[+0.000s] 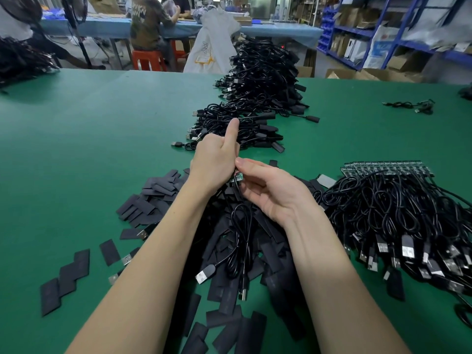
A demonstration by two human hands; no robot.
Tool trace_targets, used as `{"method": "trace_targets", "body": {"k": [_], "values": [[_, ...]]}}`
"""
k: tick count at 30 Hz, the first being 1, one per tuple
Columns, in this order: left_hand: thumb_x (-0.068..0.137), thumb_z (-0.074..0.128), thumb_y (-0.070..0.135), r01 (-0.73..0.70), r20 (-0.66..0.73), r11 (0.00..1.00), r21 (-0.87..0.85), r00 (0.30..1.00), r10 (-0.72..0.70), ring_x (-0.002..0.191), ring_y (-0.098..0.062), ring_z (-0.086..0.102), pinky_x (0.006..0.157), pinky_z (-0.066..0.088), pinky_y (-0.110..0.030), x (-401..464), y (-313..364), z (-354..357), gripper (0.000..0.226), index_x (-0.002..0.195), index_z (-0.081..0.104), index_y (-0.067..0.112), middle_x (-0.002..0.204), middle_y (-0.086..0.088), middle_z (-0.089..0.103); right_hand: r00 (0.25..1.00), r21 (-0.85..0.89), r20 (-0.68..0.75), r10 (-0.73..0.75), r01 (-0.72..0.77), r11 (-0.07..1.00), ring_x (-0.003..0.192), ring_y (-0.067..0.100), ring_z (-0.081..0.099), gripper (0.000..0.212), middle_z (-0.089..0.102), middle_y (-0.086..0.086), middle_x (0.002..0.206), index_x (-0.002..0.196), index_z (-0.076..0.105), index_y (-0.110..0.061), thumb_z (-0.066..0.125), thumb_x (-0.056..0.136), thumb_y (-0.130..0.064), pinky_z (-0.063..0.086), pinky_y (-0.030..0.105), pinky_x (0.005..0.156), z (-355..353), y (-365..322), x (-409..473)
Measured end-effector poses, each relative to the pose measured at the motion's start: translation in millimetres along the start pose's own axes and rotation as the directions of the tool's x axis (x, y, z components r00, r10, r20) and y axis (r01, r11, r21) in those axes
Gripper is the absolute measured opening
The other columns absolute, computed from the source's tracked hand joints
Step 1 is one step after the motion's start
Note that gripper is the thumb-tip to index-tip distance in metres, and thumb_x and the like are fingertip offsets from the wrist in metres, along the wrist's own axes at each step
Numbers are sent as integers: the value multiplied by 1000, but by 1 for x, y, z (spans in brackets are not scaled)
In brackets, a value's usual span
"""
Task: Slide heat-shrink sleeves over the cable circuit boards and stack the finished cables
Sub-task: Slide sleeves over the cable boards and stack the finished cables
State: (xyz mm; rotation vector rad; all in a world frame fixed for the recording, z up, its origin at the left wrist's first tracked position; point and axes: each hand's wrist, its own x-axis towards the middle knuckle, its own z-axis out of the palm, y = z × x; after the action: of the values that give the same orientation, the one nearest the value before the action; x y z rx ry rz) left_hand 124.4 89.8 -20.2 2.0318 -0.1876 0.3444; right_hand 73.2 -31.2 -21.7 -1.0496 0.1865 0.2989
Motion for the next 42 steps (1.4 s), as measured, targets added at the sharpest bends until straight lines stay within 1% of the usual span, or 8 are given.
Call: {"method": "trace_targets", "body": {"k": [7,15,19,22,24,34,38,42], "values": [[108,29,53,-22,-34,994,-109,999,18,45,-20,32,53,28,-32,3,4,-9,78,42,31,12,38,4,29,999,16,13,-48,48,999,65,5,69,8,75,-3,79,77,80,-17,79,84,-13,56,17,63,4,-2,0],[103,24,63,172,-177,808,564,980,-86,85,-35,63,72,40,-37,4,-13,-33,71,72,65,14,81,-10,68,975,-306,-183,-130,69,950,58,4,60,5,71,-10,73,83,79,-25,82,82,-29,46,15,50,-34,-23,-6],[99,53,48,43,-52,958,284,998,-30,85,-15,65,75,49,-31,4,0,-26,31,94,68,22,89,6,70,959,-245,-247,-141,79,966,58,5,66,12,73,-8,77,94,75,-23,80,85,-27,46,15,46,-33,-23,-5],[98,63,39,211,322,968,-139,933,-157,74,-9,67,77,56,-30,2,16,-22,23,101,68,17,97,0,72,957,-203,-252,-140,89,975,62,6,70,16,76,-7,86,100,74,-22,79,86,-27,51,16,51,-29,-23,-4],[97,67,28,280,488,938,-206,860,-150,74,-12,67,77,58,-28,-3,21,-20,17,103,66,13,96,-4,71,963,-185,-229,-139,97,978,67,8,73,18,78,-5,90,102,74,-20,79,87,-27,53,17,55,-29,-24,-3],[95,63,3,324,461,914,-245,868,-184,66,-11,70,63,56,-19,-7,16,-19,13,87,65,13,85,-8,68,973,-294,-111,-204,164,942,80,17,77,11,79,7,84,102,71,-5,68,96,-13,59,19,66,-33,-27,-5],[96,61,-1,426,444,829,-363,861,-249,75,-20,75,62,59,-25,-6,10,-21,17,85,61,13,82,-9,66,957,-764,7,-290,192,616,61,1,65,6,77,-5,74,93,77,-20,73,91,-16,47,11,55,-46,-22,-6],[97,57,-2,532,526,673,-514,815,-243,89,-30,76,70,62,-32,-2,3,-36,20,84,60,12,79,-3,67,945,-889,142,-294,253,383,71,-3,64,19,76,-11,78,86,79,-31,71,89,-13,47,18,74,-48,-19,-3]]}}
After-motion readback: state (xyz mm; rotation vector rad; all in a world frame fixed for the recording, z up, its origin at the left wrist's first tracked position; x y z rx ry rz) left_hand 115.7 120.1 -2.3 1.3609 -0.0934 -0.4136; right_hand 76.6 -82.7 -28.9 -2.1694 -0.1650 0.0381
